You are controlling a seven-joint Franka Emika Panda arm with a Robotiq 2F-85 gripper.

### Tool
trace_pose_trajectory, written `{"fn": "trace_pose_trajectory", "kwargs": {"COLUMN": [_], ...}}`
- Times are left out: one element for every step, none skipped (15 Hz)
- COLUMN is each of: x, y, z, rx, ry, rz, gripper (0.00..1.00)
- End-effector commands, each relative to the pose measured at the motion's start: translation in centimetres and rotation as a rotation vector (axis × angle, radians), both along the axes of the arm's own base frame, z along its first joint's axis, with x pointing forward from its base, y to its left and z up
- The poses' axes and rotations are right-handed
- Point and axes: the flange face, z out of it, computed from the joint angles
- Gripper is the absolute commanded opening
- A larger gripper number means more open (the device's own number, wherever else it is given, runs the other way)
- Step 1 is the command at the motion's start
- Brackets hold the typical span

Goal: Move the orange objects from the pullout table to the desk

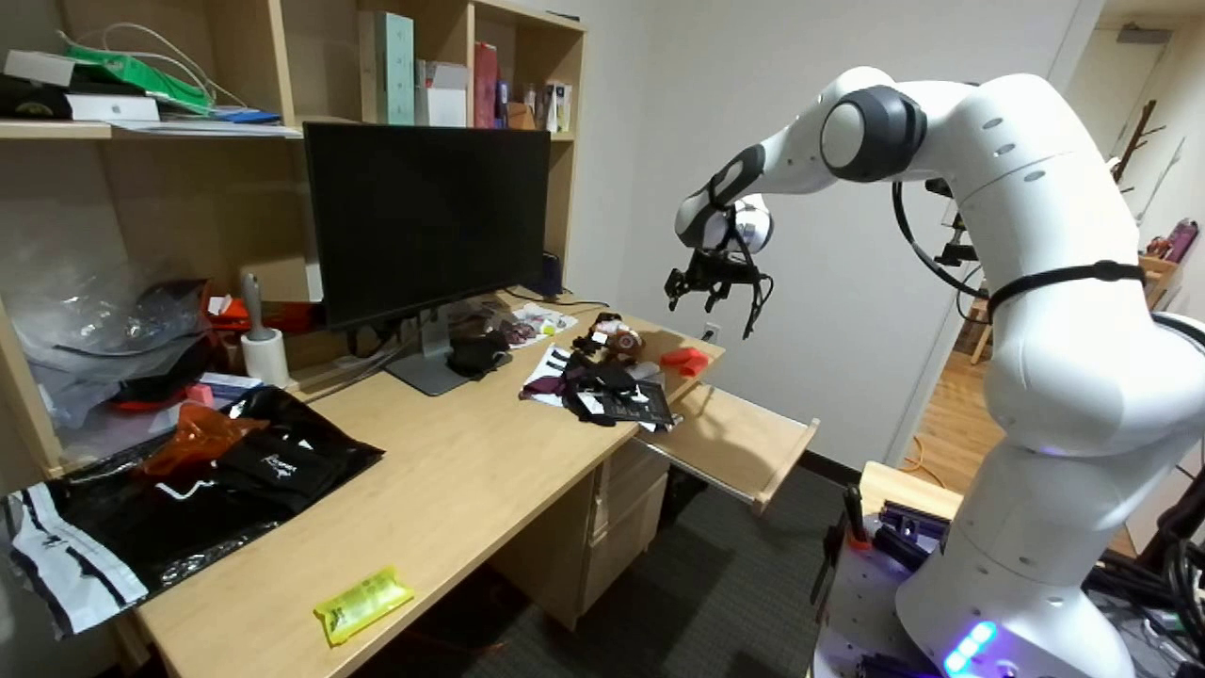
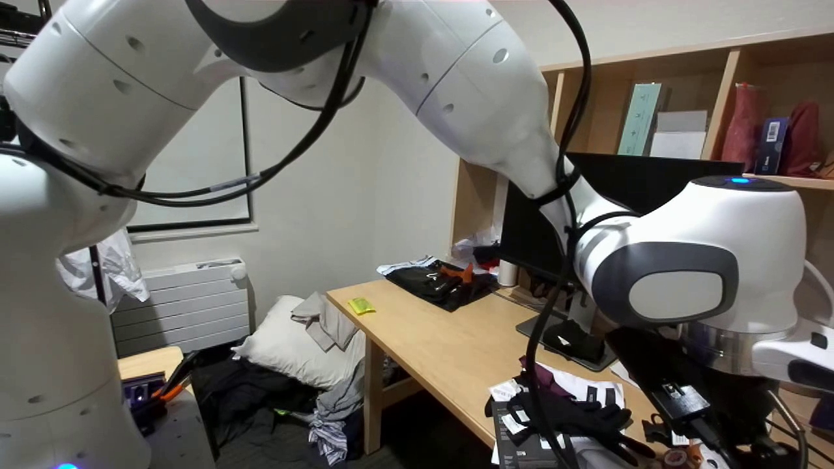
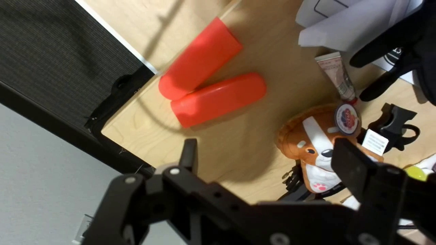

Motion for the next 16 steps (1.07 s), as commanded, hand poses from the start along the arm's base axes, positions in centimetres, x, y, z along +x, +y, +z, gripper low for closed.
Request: {"fn": "trace_pose_trajectory", "kwargs": {"x": [0.0, 0.1, 0.2, 0.6, 0.8, 1.1, 1.4, 1.3, 1.4, 1.4, 1.2, 1.0, 0.6, 0.0, -0.7, -1.5], "y": [-1.7, -1.4, -0.2, 1.1, 2.8, 4.7, 6.8, 9.2, 11.1, 13.0, 14.9, 16.8, 18.7, 20.6, 22.5, 24.4], "z": [-0.2, -0.3, -0.7, -0.9, -1.1, -1.3, -1.6, -1.8, -2.1, -2.3, -2.6, -2.7, -2.6, -2.6, -2.5, -2.4], "rx": [0.008, 0.031, 0.059, 0.067, 0.067, 0.07, 0.066, 0.064, 0.062, 0.053, 0.047, 0.032, 0.026, 0.022, 0.013, 0.012], "ry": [0.067, 0.073, 0.075, 0.068, 0.066, 0.063, 0.057, 0.048, 0.042, 0.035, 0.028, 0.011, -0.001, -0.009, -0.015, -0.014], "rz": [-0.044, -0.006, 0.036, 0.075, 0.138, 0.199, 0.251, 0.306, 0.359, 0.411, 0.464, 0.515, 0.567, 0.623, 0.676, 0.734], "gripper": [1.0, 1.0, 1.0, 1.0, 1.0, 1.0, 1.0, 1.0, 1.0, 1.0, 1.0, 1.0, 1.0, 1.0, 1.0, 1.0]}}
